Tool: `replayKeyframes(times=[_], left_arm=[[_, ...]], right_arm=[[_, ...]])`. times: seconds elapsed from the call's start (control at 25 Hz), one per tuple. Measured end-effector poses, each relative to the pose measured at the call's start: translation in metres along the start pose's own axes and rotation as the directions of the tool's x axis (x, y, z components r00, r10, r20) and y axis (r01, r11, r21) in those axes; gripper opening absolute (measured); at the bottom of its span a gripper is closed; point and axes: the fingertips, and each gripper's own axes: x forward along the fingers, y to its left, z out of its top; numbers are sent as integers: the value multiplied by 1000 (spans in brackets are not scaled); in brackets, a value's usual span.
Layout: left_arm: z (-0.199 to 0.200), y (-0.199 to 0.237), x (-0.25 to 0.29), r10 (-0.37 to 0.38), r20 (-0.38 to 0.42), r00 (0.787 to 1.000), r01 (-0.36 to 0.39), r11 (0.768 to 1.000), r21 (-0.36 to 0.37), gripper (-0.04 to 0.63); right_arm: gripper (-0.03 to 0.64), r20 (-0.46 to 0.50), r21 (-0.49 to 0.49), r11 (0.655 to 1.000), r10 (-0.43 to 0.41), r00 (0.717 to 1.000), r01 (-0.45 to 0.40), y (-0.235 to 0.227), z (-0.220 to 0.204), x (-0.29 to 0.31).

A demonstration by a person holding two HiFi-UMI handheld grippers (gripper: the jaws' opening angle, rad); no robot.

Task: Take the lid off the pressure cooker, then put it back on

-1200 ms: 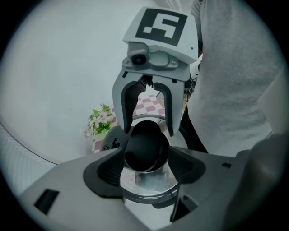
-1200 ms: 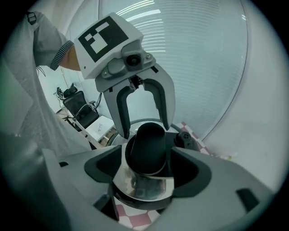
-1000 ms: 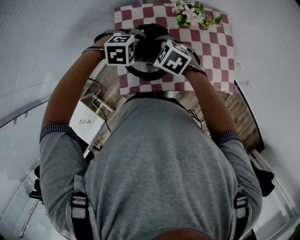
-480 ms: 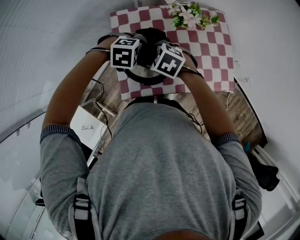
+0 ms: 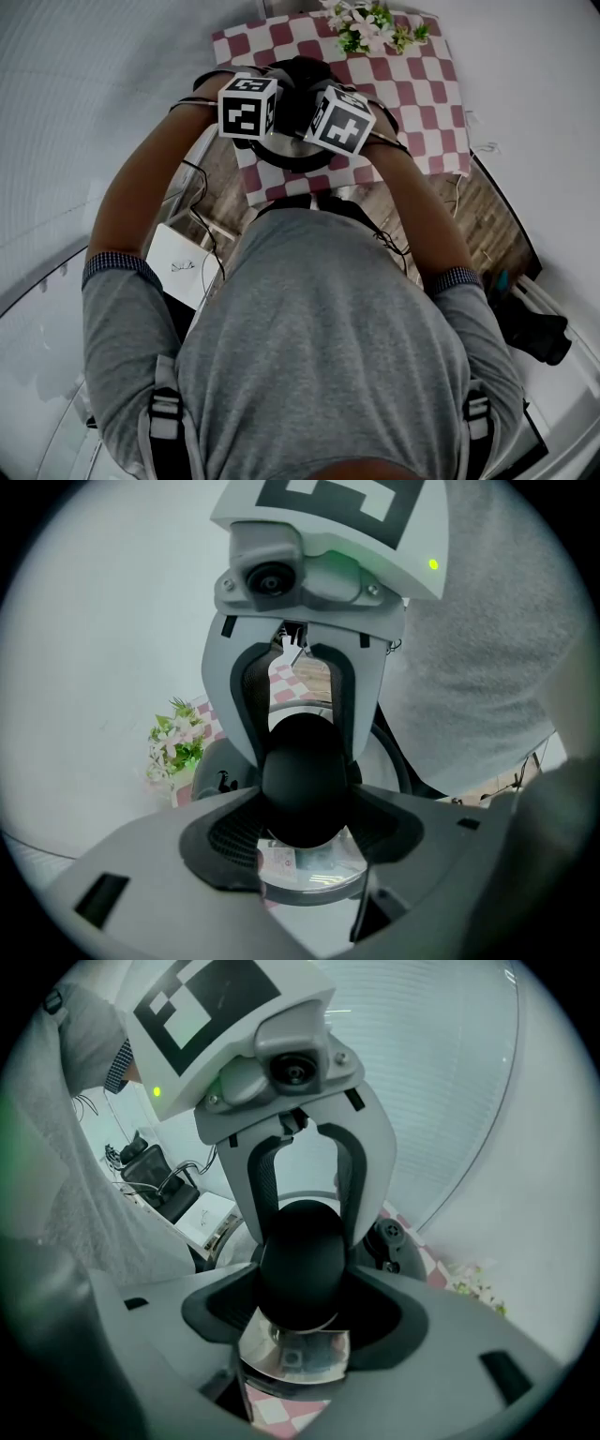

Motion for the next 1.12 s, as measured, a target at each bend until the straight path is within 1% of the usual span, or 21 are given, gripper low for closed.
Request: replayKeyframes(times=[0.12,0.28,0.48,0.68,0.88,1.0,1.12], left_arm=[[2,0,-9,-9,-3,1000,9,1000,15,298],[9,0,-21,2,-1,1000,-2,999,37,298],[20,0,-26,30,4,1000,-30,998,52,298],[34,-2,-26,47,2,999,-47,998,50,298],[56,6,-17,83,3,997,-83,997,-4,298],[69,12,-10,107,-16,994,-108,993,-54,299],[88,22,-2,145,-28,989,-147,983,-106,298]], right_arm=[[291,20,16,1000,-2,1000,2,1,7,-8],[291,21,15,1000,-27,999,27,2,12,-19],[290,15,3,998,-57,998,57,3,8,-30],[291,28,-25,997,-77,997,78,4,1,-40],[291,28,-75,996,-49,998,51,0,-20,-54],[291,30,-132,991,-15,999,18,-3,-35,-60],[291,34,-194,981,10,999,-3,-12,-51,-72]])
